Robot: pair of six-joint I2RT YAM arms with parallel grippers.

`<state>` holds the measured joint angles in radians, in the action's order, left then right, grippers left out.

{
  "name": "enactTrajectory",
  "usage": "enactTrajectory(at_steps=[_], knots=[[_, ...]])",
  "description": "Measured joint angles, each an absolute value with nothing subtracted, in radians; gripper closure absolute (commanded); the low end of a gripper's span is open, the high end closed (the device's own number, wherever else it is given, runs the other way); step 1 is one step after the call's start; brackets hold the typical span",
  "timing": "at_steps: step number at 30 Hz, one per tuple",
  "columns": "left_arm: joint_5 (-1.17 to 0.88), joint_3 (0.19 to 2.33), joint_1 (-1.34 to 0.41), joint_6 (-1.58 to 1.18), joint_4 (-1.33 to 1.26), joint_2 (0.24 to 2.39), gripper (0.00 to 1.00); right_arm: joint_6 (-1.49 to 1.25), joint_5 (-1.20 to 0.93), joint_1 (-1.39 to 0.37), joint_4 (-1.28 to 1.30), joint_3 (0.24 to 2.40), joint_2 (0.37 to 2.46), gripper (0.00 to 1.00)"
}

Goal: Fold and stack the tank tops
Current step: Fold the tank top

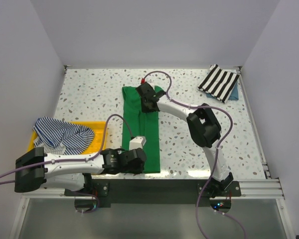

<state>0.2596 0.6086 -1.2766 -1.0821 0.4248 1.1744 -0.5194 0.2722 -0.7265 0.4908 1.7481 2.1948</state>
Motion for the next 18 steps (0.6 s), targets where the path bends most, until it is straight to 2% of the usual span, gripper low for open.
enactTrajectory(at_steps=[18], knots=[[0.235, 0.591, -1.277, -1.082, 0.452, 1.173, 1.0, -0.509, 0.282, -0.762, 0.513, 1.801, 2.256, 0.95]])
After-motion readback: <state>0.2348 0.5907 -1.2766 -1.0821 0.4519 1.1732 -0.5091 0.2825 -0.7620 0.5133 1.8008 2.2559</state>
